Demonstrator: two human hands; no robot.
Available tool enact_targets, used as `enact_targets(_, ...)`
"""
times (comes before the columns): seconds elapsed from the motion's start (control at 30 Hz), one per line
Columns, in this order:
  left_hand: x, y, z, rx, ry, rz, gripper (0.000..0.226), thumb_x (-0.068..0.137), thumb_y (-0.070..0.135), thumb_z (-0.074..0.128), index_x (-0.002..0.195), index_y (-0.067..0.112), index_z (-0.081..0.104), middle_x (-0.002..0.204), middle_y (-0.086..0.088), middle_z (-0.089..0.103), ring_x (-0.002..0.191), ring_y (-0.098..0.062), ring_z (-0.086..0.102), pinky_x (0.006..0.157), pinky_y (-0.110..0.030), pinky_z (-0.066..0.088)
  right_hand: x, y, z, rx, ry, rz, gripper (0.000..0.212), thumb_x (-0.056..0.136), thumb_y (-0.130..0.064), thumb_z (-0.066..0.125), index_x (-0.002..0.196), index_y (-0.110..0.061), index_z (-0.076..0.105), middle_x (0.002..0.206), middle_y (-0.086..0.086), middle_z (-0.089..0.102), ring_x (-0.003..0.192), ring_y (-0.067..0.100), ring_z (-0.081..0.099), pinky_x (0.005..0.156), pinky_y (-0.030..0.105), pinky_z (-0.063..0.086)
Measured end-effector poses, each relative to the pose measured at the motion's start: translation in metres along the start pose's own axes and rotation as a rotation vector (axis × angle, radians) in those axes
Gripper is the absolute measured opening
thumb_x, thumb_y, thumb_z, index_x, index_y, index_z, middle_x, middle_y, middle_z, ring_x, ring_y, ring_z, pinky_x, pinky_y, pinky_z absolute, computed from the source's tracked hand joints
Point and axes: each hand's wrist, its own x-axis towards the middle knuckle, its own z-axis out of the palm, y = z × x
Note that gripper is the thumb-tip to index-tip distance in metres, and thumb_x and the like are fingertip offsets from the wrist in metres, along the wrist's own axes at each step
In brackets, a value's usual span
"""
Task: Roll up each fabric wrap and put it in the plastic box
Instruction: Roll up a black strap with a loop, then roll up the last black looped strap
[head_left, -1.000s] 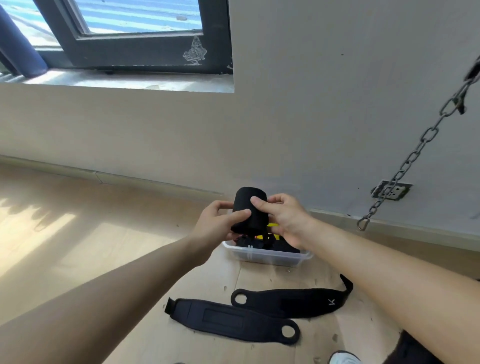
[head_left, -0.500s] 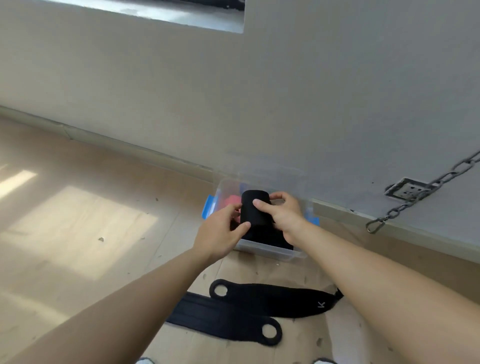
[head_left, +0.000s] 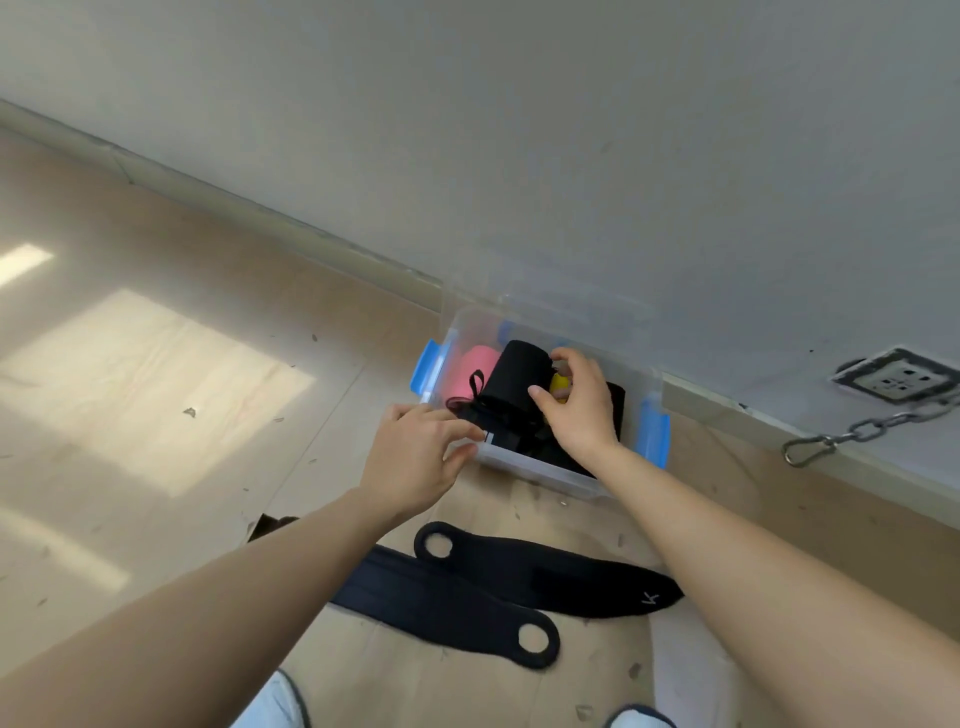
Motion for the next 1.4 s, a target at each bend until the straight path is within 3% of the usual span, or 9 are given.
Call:
enact_targets(0.27, -0.007, -0.001, -0.001, -0.026, 0.022, 0.088, 0.017, 0.096, 0.034, 0.069, 0.112, 0.031, 0.075, 0.108, 0.013, 0.073, 0.103, -0.015, 0.065, 0.09, -0.032, 0.035, 0.002, -0.002, -0.027, -0.196, -0.219, -0.153, 0.052, 0.092, -0.023, 0.071, 0.141, -0.027, 0.057, 0.136, -0.001, 0.061, 0.12, 0.02, 0.058, 0.106, 0.038, 0.047)
enact_targets(0.5, -0.044, -0.013, -0.003, 0.085, 0.008, 0.339, 0.022, 0.087, 0.02, 0.076, 0.108, 0.017, 0.07, 0.102, -0.001, 0.067, 0.089, -0.023, 0.059, 0.072, -0.036, 0.051, -0.083, -0.002, -0.035, -0.239, -0.086, -0.569, 0.01, 0.085, -0.019, 0.075, 0.093, -0.015, 0.071, 0.081, -0.006, 0.061, 0.067, 0.007, 0.052, 0.064, 0.029, 0.051)
enact_targets(0.67, -0.076, -0.026, 0.011, 0.166, -0.462, 0.224, 0.037, 0.094, 0.045, 0.065, 0.126, 0.026, 0.063, 0.118, 0.002, 0.064, 0.109, -0.024, 0.058, 0.087, -0.038, 0.049, -0.123, 0.036, -0.016, -0.568, -0.624, -0.353, 0.039, 0.091, -0.04, 0.07, 0.125, -0.023, 0.061, 0.115, -0.003, 0.064, 0.104, 0.016, 0.057, 0.093, 0.038, 0.05)
enact_targets(0.77, -0.092, -0.034, 0.018, 0.34, -0.622, 0.144, 0.054, 0.093, 0.051, 0.063, 0.141, 0.03, 0.049, 0.138, 0.003, 0.053, 0.124, -0.024, 0.05, 0.098, -0.039, 0.045, -0.128, 0.063, -0.017, -0.763, -0.694, -0.222, 0.053, 0.089, -0.041, 0.071, 0.135, -0.024, 0.051, 0.131, 0.001, 0.056, 0.122, 0.025, 0.05, 0.102, 0.042, 0.045)
enact_targets(0.87, -0.099, -0.051, 0.015, 0.505, -0.706, 0.008, 0.06, 0.091, 0.055, 0.062, 0.141, 0.028, 0.044, 0.139, 0.0, 0.052, 0.125, -0.028, 0.051, 0.098, -0.043, 0.044, -0.126, 0.08, -0.027, -0.847, -0.722, -0.144, 0.042, 0.088, -0.031, 0.073, 0.123, -0.023, 0.053, 0.124, 0.003, 0.061, 0.109, 0.025, 0.059, 0.092, 0.043, 0.052)
enact_targets(1.07, -0.105, -0.069, 0.011, 0.625, -0.77, -0.058, 0.044, 0.094, 0.046, 0.06, 0.13, 0.022, 0.05, 0.125, -0.003, 0.058, 0.113, -0.026, 0.056, 0.091, -0.04, 0.042, -0.128, 0.078, -0.025, -0.476, -0.656, -0.023, 0.028, 0.09, -0.02, 0.073, 0.114, -0.028, 0.06, 0.11, -0.001, 0.067, 0.097, 0.018, 0.064, 0.085, 0.041, 0.057)
enact_targets(1.17, -0.109, -0.061, 0.017, 0.327, -0.641, -0.075, 0.034, 0.096, 0.037, 0.06, 0.127, 0.024, 0.052, 0.124, 0.001, 0.06, 0.11, -0.022, 0.059, 0.088, -0.034, 0.04, -0.131, 0.056, -0.01, -0.21, -0.605, -0.032, 0.038, 0.091, -0.011, 0.071, 0.125, -0.027, 0.063, 0.107, -0.004, 0.068, 0.099, 0.014, 0.065, 0.089, 0.033, 0.055)
enact_targets(1.27, -0.098, -0.039, 0.014, -0.022, -0.373, -0.099, 0.058, 0.089, 0.038, 0.07, 0.14, 0.023, 0.045, 0.133, -0.003, 0.05, 0.109, -0.02, 0.056, 0.083, -0.028, 0.042, -0.13, 0.045, 0.004, -0.145, -0.689, -0.019, 0.047, 0.093, -0.001, 0.065, 0.13, -0.028, 0.065, 0.105, -0.003, 0.067, 0.101, 0.016, 0.065, 0.096, 0.033, 0.053)
enact_targets(1.4, -0.08, -0.018, 0.013, 0.056, -0.363, 0.156, 0.069, 0.085, 0.06, 0.067, 0.146, 0.036, 0.046, 0.148, -0.003, 0.042, 0.131, -0.026, 0.039, 0.106, -0.04, 0.04, -0.128, 0.038, 0.006, -0.047, -0.714, -0.034, 0.039, 0.09, -0.004, 0.07, 0.123, -0.024, 0.071, 0.102, -0.001, 0.074, 0.097, 0.015, 0.07, 0.093, 0.034, 0.057)
